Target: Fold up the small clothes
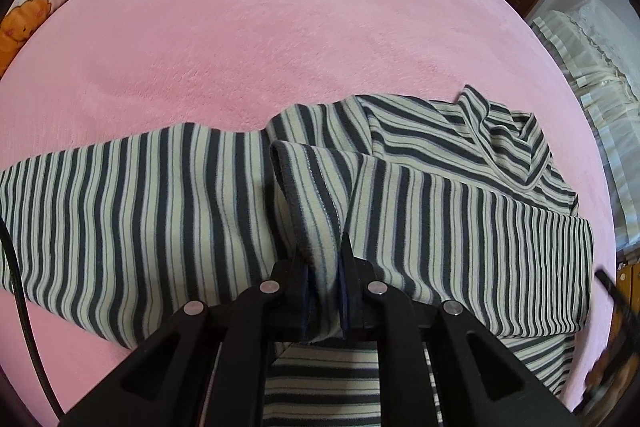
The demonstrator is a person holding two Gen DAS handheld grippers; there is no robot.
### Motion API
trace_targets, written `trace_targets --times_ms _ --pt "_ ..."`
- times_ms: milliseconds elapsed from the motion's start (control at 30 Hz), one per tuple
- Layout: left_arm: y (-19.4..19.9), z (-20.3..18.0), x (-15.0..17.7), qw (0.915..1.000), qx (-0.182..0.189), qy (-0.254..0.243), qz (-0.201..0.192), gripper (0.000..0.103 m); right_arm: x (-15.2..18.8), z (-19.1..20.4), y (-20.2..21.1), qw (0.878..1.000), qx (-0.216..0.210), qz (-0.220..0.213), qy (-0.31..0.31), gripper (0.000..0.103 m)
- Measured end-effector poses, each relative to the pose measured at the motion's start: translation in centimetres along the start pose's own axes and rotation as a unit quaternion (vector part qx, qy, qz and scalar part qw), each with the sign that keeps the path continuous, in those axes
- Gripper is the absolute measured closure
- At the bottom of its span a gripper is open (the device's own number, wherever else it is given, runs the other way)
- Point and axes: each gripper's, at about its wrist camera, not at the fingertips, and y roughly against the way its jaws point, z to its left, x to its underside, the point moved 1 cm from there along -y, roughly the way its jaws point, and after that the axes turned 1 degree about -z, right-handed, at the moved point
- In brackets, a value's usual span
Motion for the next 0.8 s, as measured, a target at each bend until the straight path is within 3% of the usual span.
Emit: trace_targets --times_ms 200,367,433,667,800 --pt "-0.4 -0.5 -0.1 0.9999 0.005 -0.012 0.001 0.094 -4.1 -1.7 -4.5 0.996 -0.038 0.057 -0.055 0.061" --pt "-1.0 -0.9 -0.1 0.9999 0.005 -0.015 0.0 0.094 -5.4 -2.8 -7.1 0.989 -0.062 0.088 -0.106 0.062" --pt "-1.1 -1.1 -0.2 0.9999 0.005 -0.016 -0.001 0.094 -5.7 -2.8 -7.3 0.99 -0.046 0.089 -0.098 0.096" --pt "-1.3 -1.2 -1.0 0.9996 -0.005 -0.021 -0.017 0.094 -6.5 -0.9 -5.0 0.999 0.03 0.025 0.007 0.098" --pt "-2.6 0.0 -1.2 0.9994 -0.032 -0.006 -0.01 0.091 -6.3 -0.8 -6.6 0.996 0.077 0.024 0.047 0.098"
